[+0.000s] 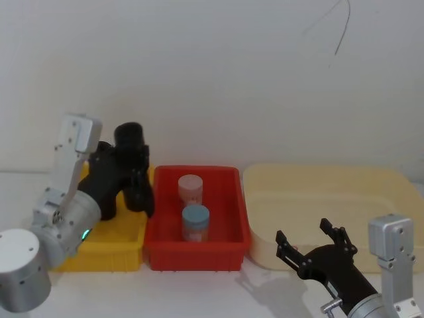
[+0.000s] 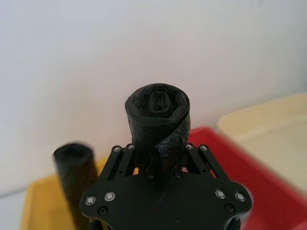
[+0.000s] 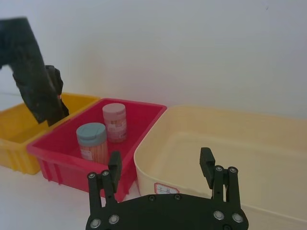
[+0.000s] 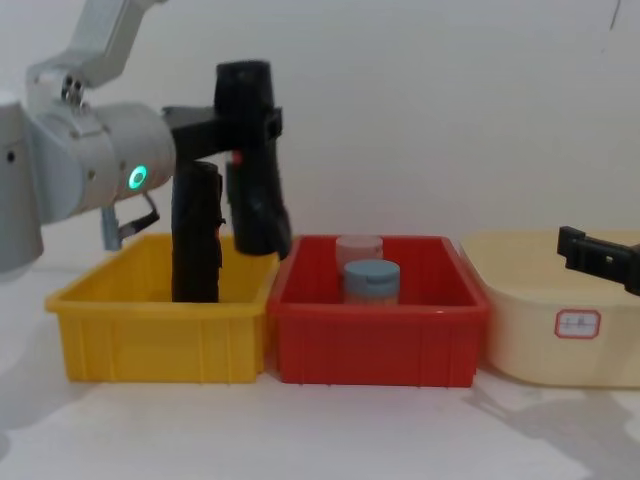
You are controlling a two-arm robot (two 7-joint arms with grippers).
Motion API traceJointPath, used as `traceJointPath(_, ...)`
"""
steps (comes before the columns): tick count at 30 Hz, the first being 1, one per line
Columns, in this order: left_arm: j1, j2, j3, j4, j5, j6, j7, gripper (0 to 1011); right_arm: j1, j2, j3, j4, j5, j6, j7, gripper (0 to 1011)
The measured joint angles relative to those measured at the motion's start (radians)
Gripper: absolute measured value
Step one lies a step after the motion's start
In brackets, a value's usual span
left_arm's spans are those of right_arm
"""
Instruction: Pick up the garbage bag with the one hand and transfer it to the other hand.
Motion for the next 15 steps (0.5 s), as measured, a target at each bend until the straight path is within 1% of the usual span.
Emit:
traceJointPath(5,-0.021,-0.005,0.012,-0.035,-0.023,0.007,-0.059,371,0.000,0.000,0.000,0.000,0.000,0.000,0.000,1000)
traceJointPath(8,-0.030,-0.008,0.018,-0.043,-0.031,0.008,-0.080,371,0.000,0.000,0.000,0.000,0.000,0.000,0.000,1000)
traceJointPath(15,-0.066,-0.022,0.047,-0.053,-0.062,0.008,-0.156,371,0.000,0.000,0.000,0.000,0.000,0.000,0.000,1000)
